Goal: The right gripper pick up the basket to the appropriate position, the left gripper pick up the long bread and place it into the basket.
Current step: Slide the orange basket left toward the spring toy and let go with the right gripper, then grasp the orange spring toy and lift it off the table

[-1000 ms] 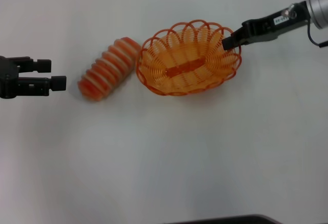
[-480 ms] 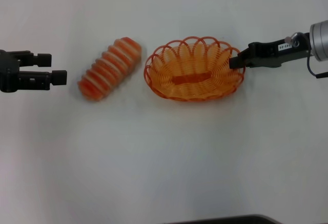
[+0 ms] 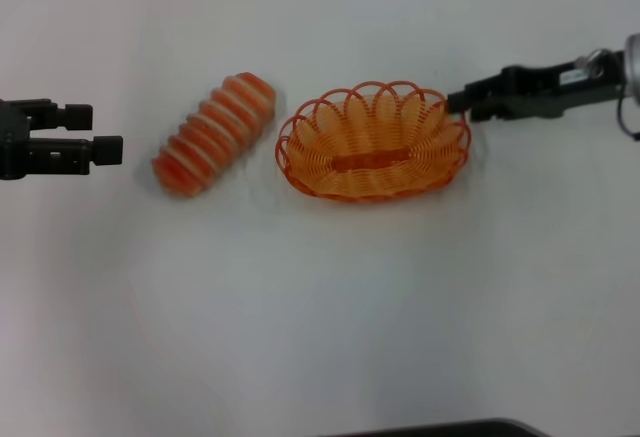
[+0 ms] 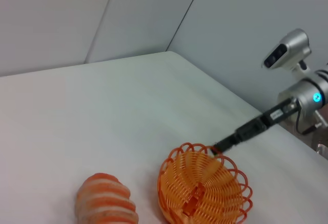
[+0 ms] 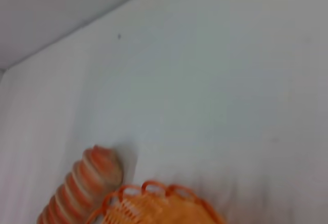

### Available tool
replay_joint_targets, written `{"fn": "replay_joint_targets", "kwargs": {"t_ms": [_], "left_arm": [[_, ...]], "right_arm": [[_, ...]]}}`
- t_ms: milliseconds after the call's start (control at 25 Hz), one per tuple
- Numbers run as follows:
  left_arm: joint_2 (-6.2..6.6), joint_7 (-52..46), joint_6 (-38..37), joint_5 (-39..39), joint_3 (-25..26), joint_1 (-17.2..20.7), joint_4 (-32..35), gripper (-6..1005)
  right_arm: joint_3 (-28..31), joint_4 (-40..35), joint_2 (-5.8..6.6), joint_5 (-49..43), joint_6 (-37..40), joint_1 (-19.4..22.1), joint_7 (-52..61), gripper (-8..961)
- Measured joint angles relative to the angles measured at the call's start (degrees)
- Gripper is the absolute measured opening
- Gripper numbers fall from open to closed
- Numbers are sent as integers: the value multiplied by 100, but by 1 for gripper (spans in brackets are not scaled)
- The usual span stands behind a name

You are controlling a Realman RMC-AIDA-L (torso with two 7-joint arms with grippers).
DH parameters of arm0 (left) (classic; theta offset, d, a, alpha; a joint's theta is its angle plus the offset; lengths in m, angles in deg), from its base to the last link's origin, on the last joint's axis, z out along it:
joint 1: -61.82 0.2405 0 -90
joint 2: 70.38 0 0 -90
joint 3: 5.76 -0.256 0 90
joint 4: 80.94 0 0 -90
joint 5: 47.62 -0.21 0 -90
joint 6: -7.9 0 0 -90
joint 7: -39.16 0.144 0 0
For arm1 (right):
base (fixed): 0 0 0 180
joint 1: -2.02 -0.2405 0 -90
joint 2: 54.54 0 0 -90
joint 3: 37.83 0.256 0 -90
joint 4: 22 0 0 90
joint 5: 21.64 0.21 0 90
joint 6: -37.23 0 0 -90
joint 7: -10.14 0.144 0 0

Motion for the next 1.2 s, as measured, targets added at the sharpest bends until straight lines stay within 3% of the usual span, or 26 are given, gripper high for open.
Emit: {"fn": "replay_joint_targets", "kwargs": {"t_ms": [200, 440, 600, 840, 1200], "left_arm": [[-18, -3, -10, 0, 8, 42, 0, 861], [-27, -99, -56, 10, 18, 61, 9, 861], [-37, -144, -55, 27, 19, 61, 17, 861], [-35, -217, -33, 30, 19, -6, 25, 861], [16, -659, -22, 15, 13, -202, 61, 856]], "right_arm": [[403, -751, 136, 139, 156, 118, -242, 420], [564, -1641, 68, 1620, 1153, 316, -1775, 761], [463, -1705, 49, 2169, 1994, 342, -2685, 763], [-291, -1745, 144, 1651, 2690, 246, -2949, 757], [-478, -1876, -18, 1025, 2667, 237, -2961, 751]]}}
